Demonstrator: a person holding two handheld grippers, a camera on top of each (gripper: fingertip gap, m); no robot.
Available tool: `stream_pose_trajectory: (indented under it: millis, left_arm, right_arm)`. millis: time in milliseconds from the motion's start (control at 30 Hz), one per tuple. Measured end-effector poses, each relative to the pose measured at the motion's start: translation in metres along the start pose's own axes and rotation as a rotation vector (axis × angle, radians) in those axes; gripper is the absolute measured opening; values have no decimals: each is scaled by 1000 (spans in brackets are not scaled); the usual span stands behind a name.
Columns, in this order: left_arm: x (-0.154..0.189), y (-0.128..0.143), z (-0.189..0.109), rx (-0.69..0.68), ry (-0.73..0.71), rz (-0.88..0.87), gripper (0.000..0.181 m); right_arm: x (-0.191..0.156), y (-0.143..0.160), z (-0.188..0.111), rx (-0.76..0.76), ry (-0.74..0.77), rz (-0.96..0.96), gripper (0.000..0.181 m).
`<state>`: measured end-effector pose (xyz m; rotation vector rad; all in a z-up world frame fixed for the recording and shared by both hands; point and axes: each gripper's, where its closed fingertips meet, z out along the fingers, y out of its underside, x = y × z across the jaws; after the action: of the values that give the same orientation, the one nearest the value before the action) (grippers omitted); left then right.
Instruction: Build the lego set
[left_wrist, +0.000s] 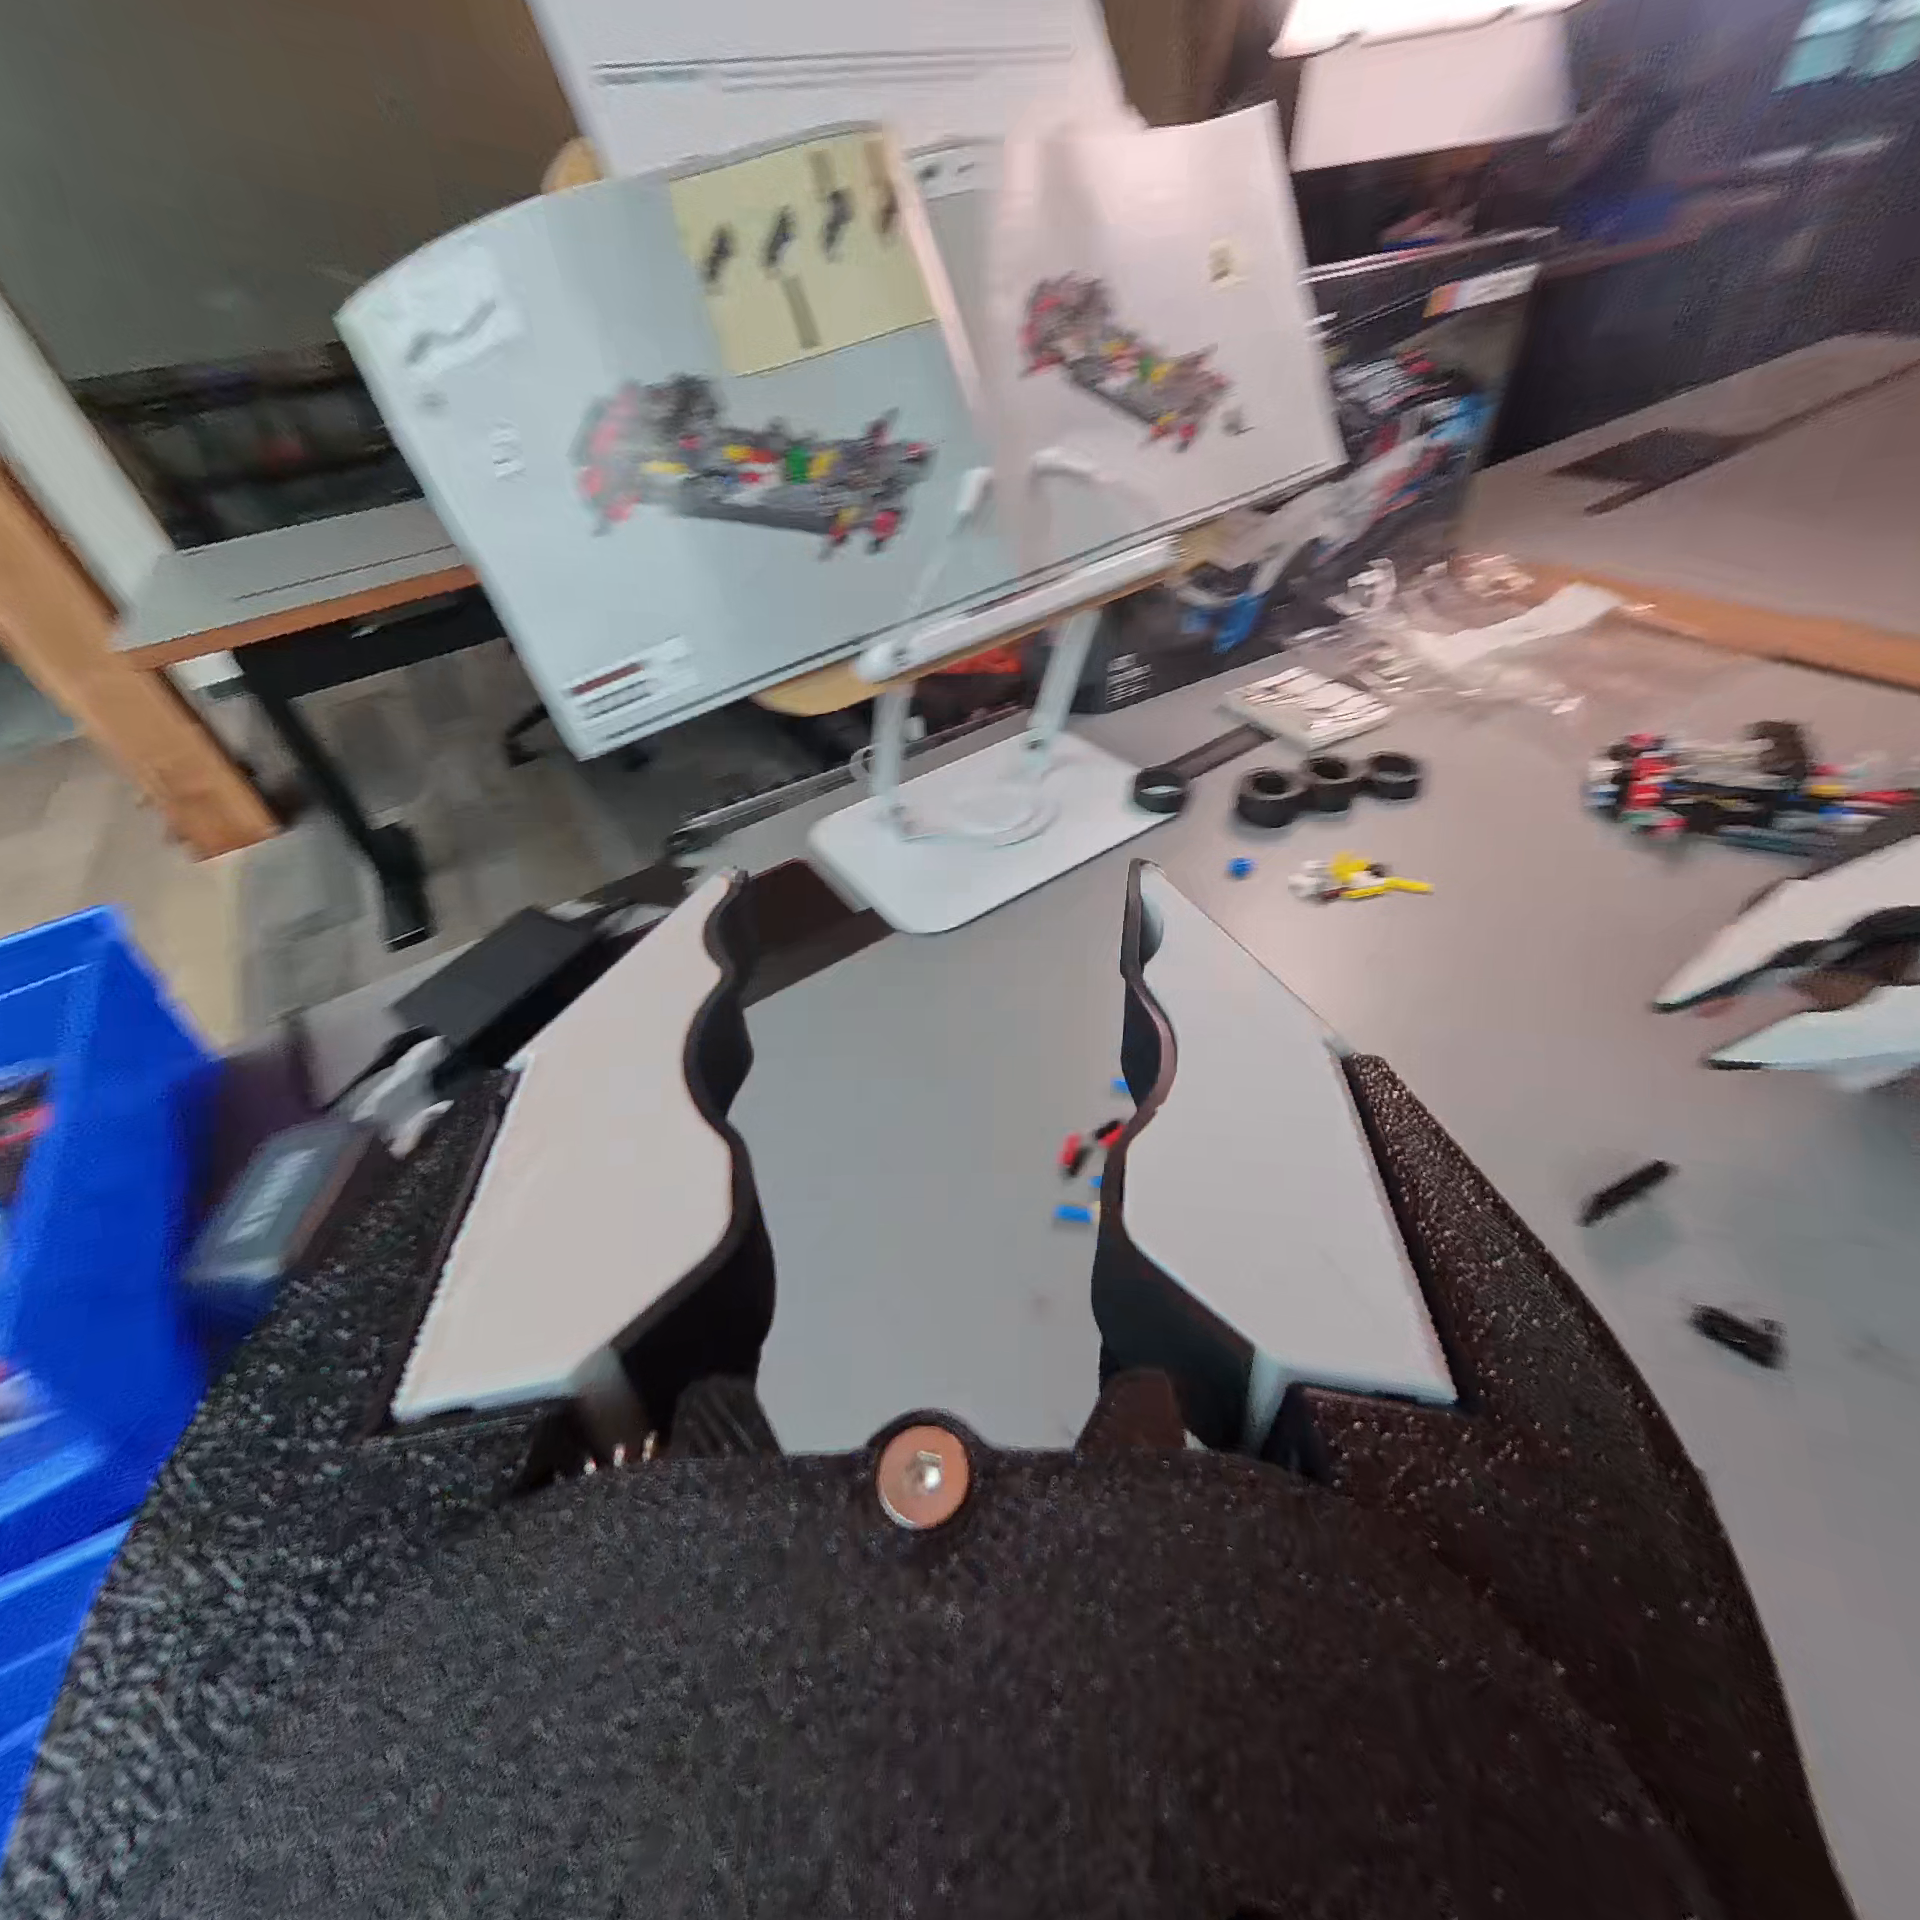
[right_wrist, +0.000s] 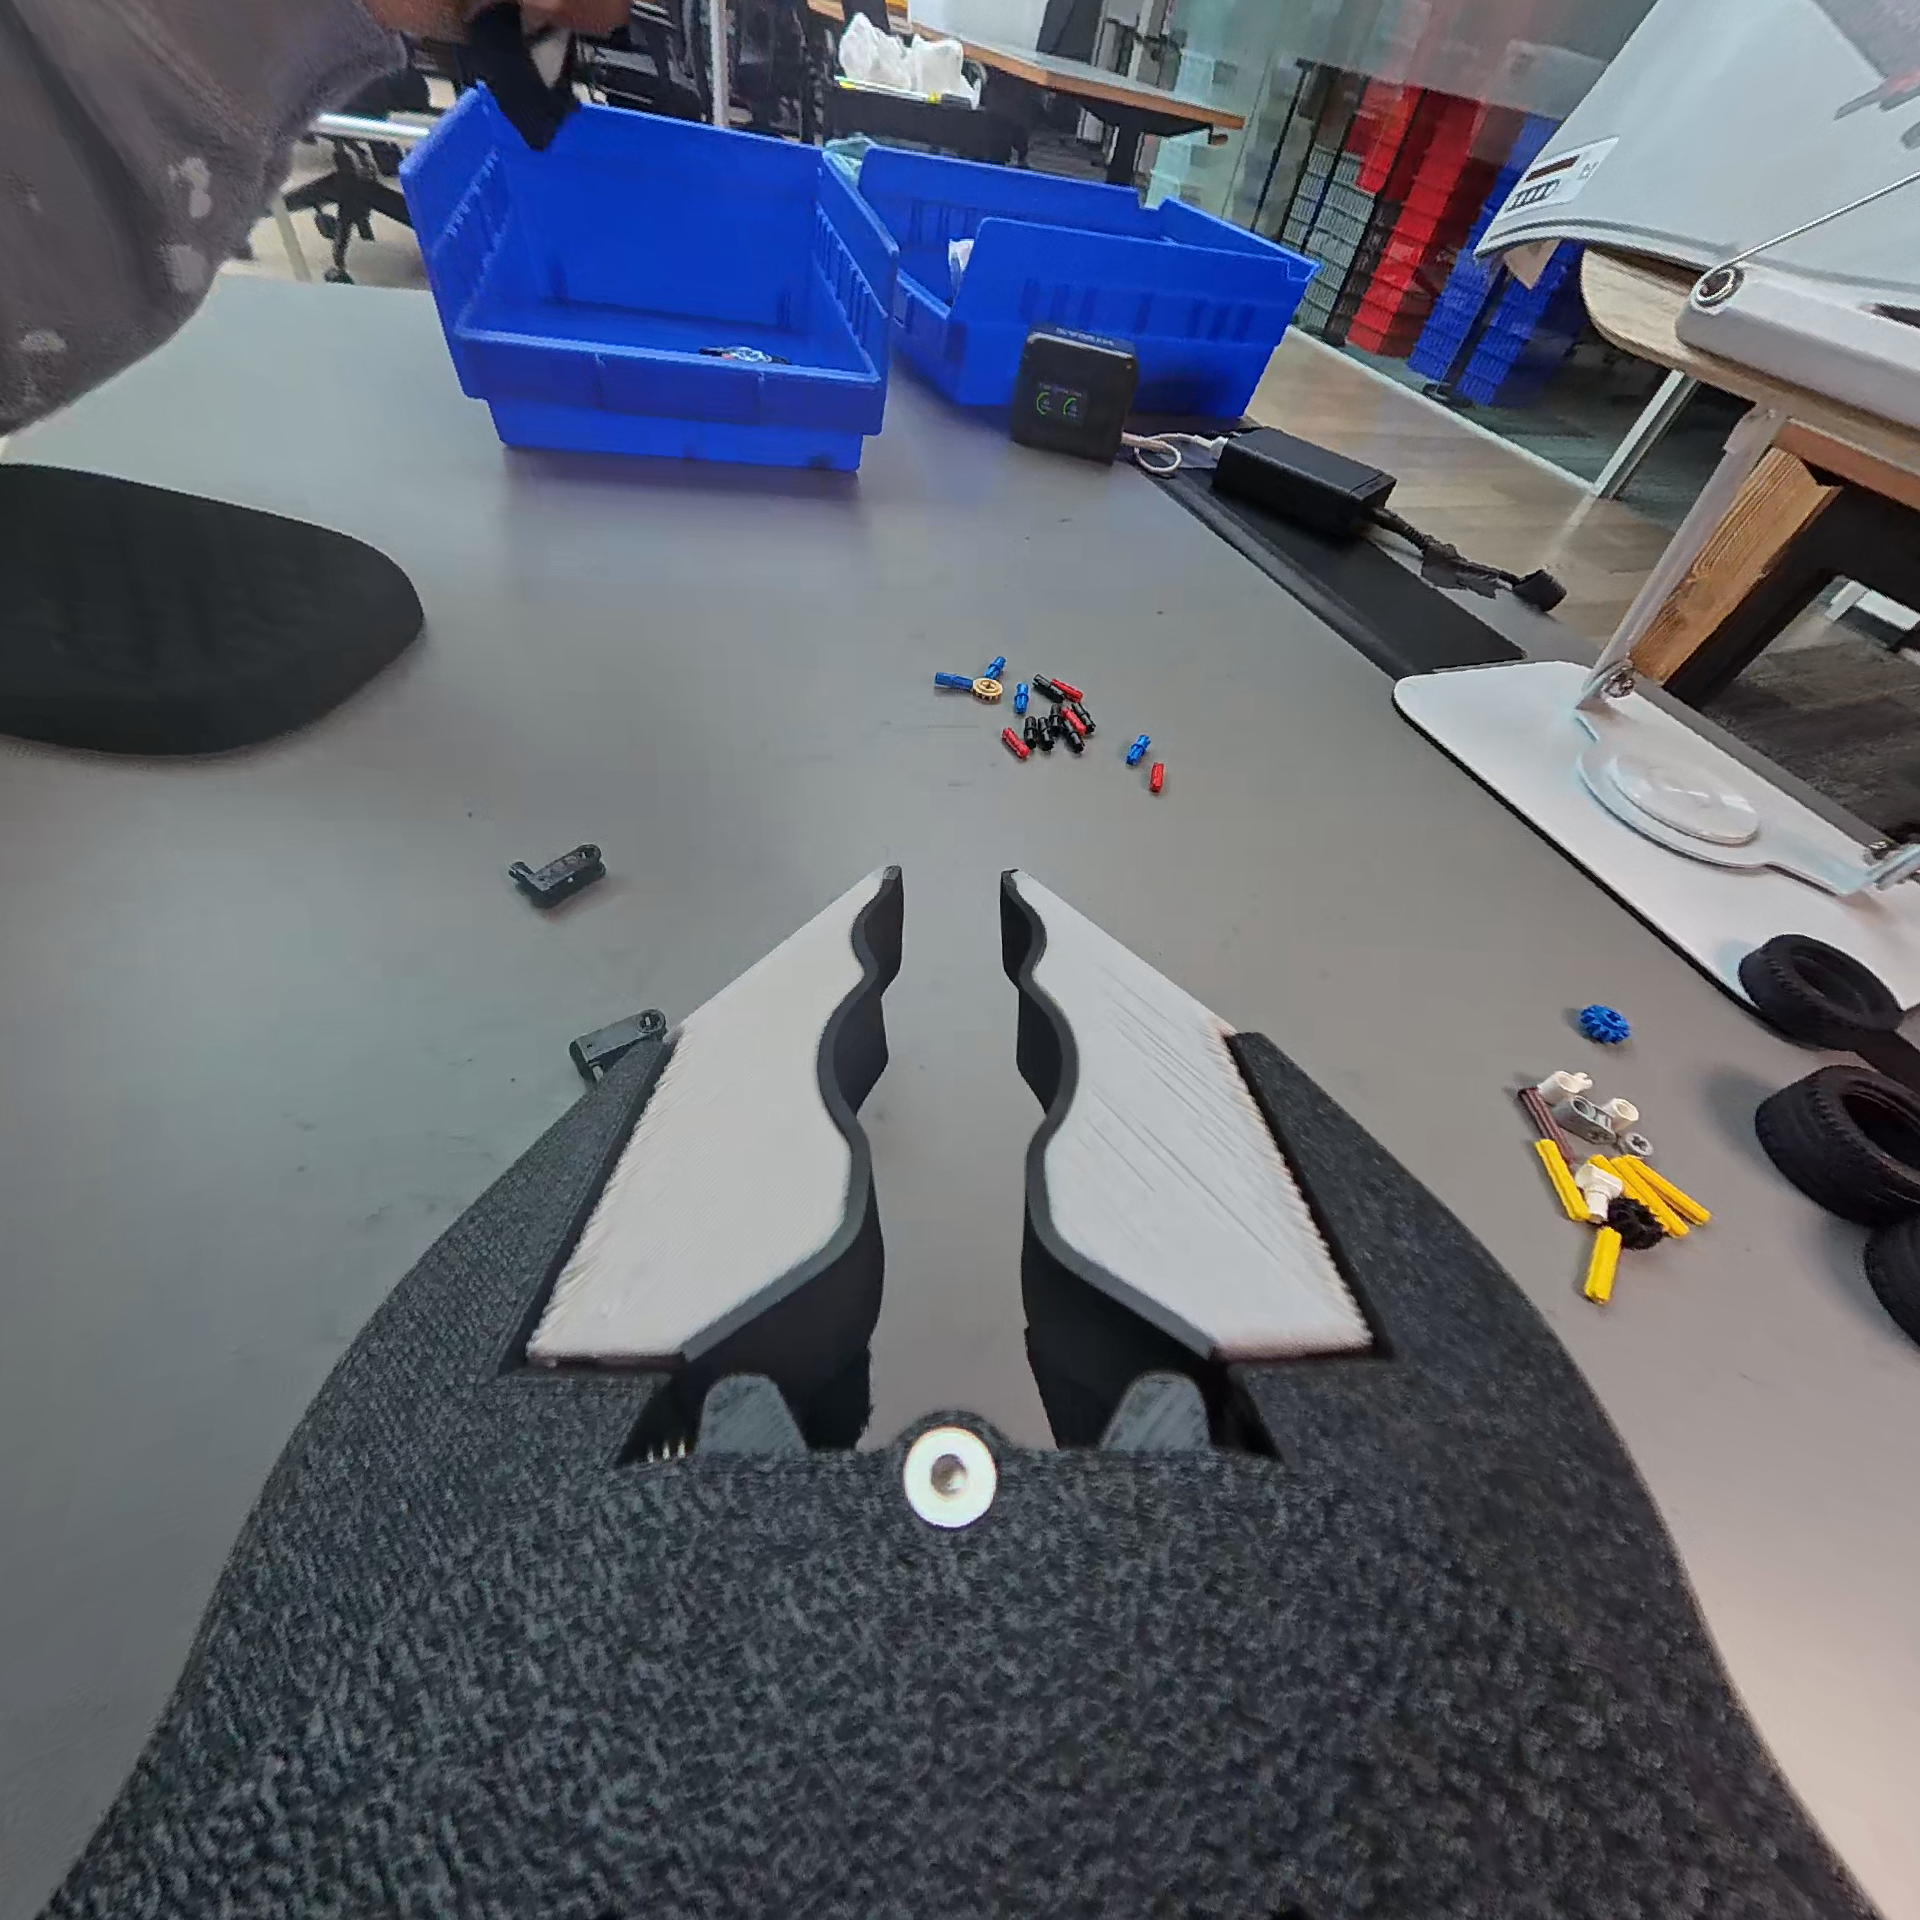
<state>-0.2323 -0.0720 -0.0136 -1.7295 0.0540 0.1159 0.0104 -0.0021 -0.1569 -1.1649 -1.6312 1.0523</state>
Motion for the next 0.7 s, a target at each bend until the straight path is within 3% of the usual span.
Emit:
stream_pose_trajectory:
  millis: [133, 267, 367, 500, 700]
  left_arm:
    - [122, 29, 21, 52, 391, -30, 56]
    - [208, 107, 24, -207, 711, 24, 46]
    - [234, 157, 12, -397, 824, 212, 46]
    - [243, 179, -13, -514, 946, 302, 47]
    - [236, 206, -21, -620, 922, 439, 39]
  right_arm:
    - [-3, -1, -2, -2, -16, -14, 18]
    - [-10, 7, -1, -37, -80, -5, 18]
    - [-22, 16, -2, -90, -145, -38, 17]
    - [-48, 30, 0, -184, -250, -78, 14]
    - [-78, 58, 9, -379, -310, -153, 14]
